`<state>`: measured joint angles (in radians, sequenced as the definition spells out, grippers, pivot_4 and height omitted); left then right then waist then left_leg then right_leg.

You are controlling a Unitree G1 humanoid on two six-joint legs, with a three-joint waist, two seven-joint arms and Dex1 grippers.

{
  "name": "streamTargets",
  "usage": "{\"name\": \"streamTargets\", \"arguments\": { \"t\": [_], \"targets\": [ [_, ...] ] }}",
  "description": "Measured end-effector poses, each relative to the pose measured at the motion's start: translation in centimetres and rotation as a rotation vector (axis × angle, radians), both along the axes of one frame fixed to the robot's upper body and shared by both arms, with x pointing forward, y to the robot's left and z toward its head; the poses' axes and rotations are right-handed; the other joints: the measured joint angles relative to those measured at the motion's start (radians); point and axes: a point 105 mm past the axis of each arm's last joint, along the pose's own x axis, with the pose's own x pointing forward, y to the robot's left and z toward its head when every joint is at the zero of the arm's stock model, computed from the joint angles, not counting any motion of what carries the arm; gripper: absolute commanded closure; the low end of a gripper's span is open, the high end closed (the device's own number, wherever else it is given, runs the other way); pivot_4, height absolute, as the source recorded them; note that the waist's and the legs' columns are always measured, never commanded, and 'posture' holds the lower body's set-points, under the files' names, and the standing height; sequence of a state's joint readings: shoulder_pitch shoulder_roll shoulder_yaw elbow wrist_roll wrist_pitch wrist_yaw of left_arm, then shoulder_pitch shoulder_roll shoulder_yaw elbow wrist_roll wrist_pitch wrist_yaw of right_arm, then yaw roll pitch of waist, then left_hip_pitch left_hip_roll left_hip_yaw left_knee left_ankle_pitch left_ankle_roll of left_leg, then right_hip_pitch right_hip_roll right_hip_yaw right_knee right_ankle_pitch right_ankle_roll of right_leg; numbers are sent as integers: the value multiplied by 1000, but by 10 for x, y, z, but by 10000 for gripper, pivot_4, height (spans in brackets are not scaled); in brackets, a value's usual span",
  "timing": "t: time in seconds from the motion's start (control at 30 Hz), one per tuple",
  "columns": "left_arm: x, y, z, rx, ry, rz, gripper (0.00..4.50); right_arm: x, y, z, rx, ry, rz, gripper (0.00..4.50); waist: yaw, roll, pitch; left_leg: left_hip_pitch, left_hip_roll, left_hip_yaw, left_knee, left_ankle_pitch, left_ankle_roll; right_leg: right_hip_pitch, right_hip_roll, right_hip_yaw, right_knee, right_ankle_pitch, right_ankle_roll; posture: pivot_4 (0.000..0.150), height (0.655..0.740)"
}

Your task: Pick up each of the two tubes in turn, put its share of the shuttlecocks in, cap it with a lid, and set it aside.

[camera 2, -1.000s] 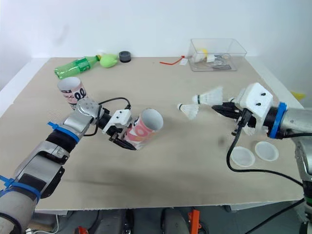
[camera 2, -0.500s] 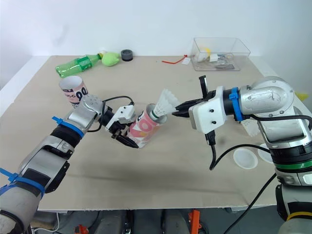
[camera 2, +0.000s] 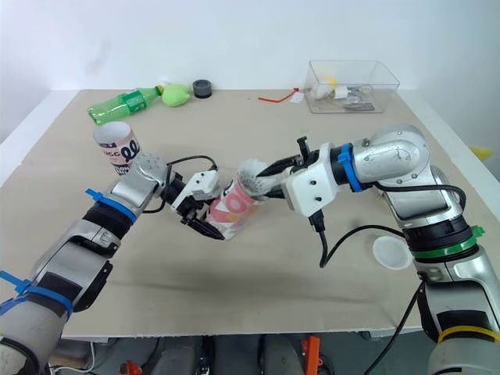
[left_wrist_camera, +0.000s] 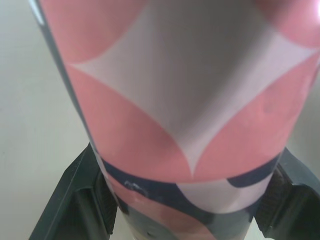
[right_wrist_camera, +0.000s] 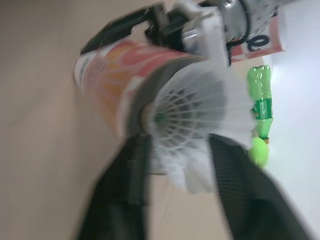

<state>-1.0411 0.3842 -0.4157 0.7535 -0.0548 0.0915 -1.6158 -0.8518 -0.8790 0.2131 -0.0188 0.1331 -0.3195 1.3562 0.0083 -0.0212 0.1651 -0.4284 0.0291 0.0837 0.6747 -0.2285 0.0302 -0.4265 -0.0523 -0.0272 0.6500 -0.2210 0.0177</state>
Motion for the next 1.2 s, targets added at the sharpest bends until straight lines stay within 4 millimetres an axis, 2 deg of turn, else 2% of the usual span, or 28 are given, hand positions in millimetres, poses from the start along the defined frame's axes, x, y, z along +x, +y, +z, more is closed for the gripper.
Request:
{"name": "streamTargets", "arguments": {
  "t": [0.1,0.17,0.23,0.3,0.37,0.43,0.53,0.7,0.9,0.97,1.07,1.2],
  "targets": [
    [0,1,0,-2,1,5,16624,-6,-9,2,-8,54,-6,593,0,0,0,0,0,0,0,0,0,0,-1,0,0,0,0,1500,7400],
    [2,2,1,-9,2,16,16624,-9,-14,1,61,155,-25,593,-1,0,0,0,0,0,0,0,0,0,-1,0,0,0,0,1500,7400],
    [4,4,0,-15,0,33,16624,-8,-23,8,204,270,-79,593,0,0,0,0,0,0,1,0,0,0,-1,0,1,1,-1,1500,7400],
    [5,5,0,-20,-1,43,16624,-3,-39,23,380,364,-175,593,0,0,0,0,0,0,1,0,0,0,-1,-1,1,1,-1,1500,7400],
    [6,6,-1,-22,-4,44,16624,5,-59,27,499,425,-300,593,0,-1,0,0,0,-1,2,0,0,1,-1,-1,1,1,-1,1500,7400],
    [6,7,-1,-19,-10,44,16624,19,-83,9,606,509,-477,593,0,-2,-1,0,0,-1,2,0,0,1,-2,-2,1,1,-1,1500,7400],
    [5,11,-1,-14,-22,40,16624,40,-99,-34,730,636,-717,593,-4,-1,-1,0,0,1,2,0,0,0,-1,1,2,2,-1,1500,7400],
    [-2,5,-2,-26,-33,6,16624,64,-88,-74,911,716,-928,593,-3,0,0,0,1,0,2,1,0,-2,1,1,4,1,-1,1500,7400],
    [-4,5,-2,-25,-34,1,16624,73,-87,-97,963,773,-1037,593,-2,0,0,0,0,1,2,1,0,-2,1,2,4,2,0,1500,7400],
    [-4,5,-3,-27,-30,4,16624,84,-88,-108,1002,804,-1098,593,-3,0,0,-1,0,2,2,1,0,-2,1,3,4,2,1,1500,7400],
    [-5,5,-3,-28,-30,1,16624,92,-88,-113,1027,824,-1138,593,-3,0,0,-1,0,2,2,1,0,-3,1,3,4,3,1,1500,7400],
    [-5,5,-3,-29,-33,3,16624,106,-86,-105,1043,792,-1146,593,-4,0,0,-1,1,2,2,1,0,-3,1,4,4,3,1,1500,7400]
  ]
}}
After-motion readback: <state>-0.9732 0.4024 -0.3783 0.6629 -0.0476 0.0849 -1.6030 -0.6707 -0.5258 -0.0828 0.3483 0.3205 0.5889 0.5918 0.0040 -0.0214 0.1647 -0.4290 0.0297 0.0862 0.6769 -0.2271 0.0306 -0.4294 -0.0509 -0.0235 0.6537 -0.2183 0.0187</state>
